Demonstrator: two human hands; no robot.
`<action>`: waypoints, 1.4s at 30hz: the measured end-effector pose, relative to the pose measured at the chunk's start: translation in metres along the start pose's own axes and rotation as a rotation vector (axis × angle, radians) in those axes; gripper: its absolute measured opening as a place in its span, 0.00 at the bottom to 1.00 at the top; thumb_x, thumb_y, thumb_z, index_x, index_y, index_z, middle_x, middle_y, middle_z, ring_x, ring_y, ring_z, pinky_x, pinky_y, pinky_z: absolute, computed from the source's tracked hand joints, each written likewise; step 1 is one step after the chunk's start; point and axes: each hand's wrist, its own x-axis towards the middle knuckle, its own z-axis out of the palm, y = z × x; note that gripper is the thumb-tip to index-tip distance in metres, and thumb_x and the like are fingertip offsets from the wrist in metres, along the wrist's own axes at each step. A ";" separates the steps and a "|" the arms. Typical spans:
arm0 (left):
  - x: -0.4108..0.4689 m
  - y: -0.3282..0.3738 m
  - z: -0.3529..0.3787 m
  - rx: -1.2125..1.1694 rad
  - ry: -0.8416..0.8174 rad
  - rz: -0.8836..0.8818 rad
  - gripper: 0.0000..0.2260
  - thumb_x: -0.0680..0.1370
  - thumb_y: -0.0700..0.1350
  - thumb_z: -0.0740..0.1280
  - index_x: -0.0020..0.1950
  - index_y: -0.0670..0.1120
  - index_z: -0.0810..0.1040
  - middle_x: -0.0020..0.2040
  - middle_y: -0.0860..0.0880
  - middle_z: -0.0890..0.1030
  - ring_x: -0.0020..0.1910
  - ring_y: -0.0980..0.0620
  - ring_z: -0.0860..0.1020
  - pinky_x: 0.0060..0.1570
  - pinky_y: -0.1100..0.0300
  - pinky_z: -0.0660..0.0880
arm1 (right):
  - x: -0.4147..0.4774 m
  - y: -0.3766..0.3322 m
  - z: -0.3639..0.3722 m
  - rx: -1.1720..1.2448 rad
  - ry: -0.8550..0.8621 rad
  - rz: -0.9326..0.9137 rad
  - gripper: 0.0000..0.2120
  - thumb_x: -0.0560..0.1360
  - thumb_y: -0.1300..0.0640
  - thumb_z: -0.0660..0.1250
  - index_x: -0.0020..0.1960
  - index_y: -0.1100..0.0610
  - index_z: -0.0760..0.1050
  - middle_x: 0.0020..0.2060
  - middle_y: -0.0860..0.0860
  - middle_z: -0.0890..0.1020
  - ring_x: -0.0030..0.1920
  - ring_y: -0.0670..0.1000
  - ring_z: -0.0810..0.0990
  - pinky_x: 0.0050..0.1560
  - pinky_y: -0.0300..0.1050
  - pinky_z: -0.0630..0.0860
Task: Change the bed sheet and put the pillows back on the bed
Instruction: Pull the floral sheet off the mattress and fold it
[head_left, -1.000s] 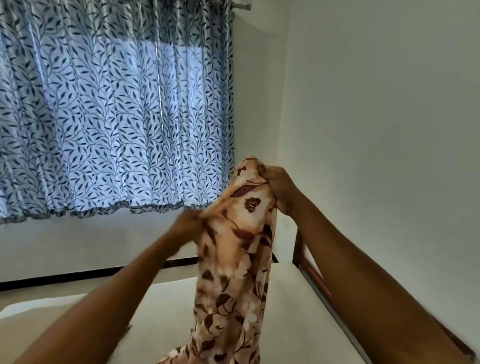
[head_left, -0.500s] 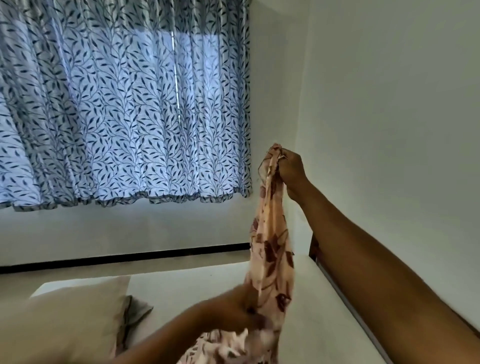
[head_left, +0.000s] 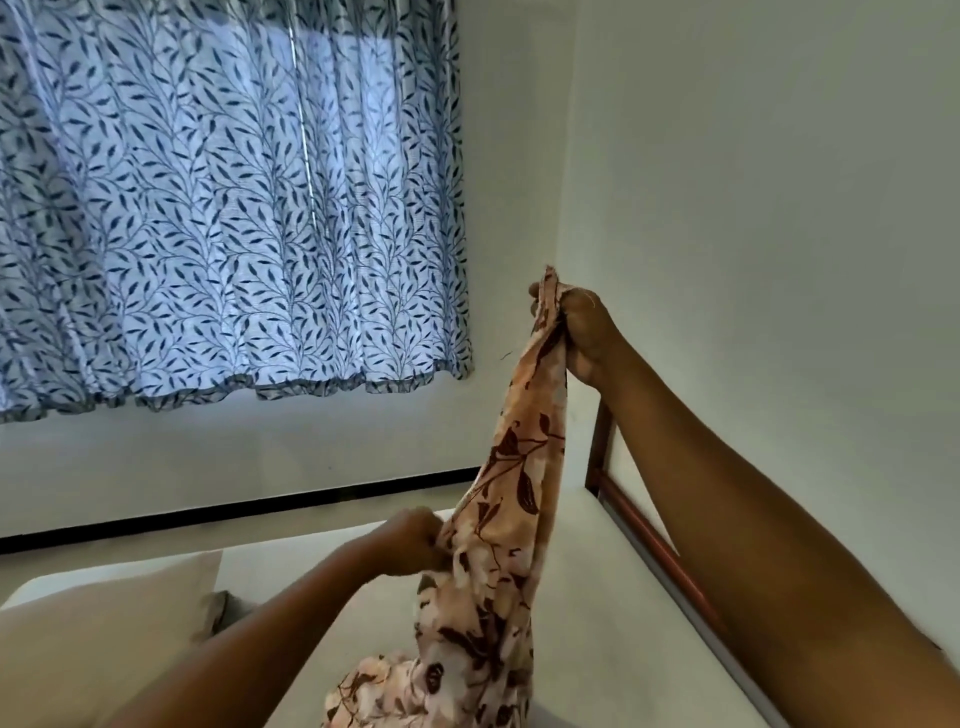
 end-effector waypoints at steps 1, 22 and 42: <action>0.002 0.007 0.001 -0.183 0.043 0.036 0.07 0.75 0.48 0.75 0.43 0.46 0.82 0.41 0.48 0.82 0.45 0.48 0.82 0.45 0.60 0.77 | -0.001 -0.003 -0.001 -0.016 -0.003 -0.002 0.13 0.84 0.59 0.57 0.48 0.59 0.78 0.30 0.50 0.77 0.27 0.47 0.76 0.33 0.41 0.74; 0.039 0.032 0.033 -0.169 0.427 0.149 0.07 0.75 0.47 0.76 0.48 0.43 0.86 0.48 0.46 0.84 0.47 0.52 0.79 0.50 0.54 0.79 | -0.021 -0.019 -0.029 0.086 -0.125 0.059 0.14 0.83 0.61 0.53 0.48 0.59 0.76 0.29 0.49 0.74 0.32 0.48 0.71 0.35 0.40 0.71; 0.023 -0.005 -0.009 -0.319 0.846 0.156 0.10 0.73 0.42 0.77 0.53 0.42 0.86 0.44 0.46 0.87 0.36 0.52 0.83 0.40 0.58 0.82 | -0.009 0.014 -0.114 -0.559 0.453 -0.102 0.12 0.76 0.58 0.66 0.35 0.56 0.81 0.31 0.50 0.78 0.33 0.50 0.77 0.37 0.46 0.72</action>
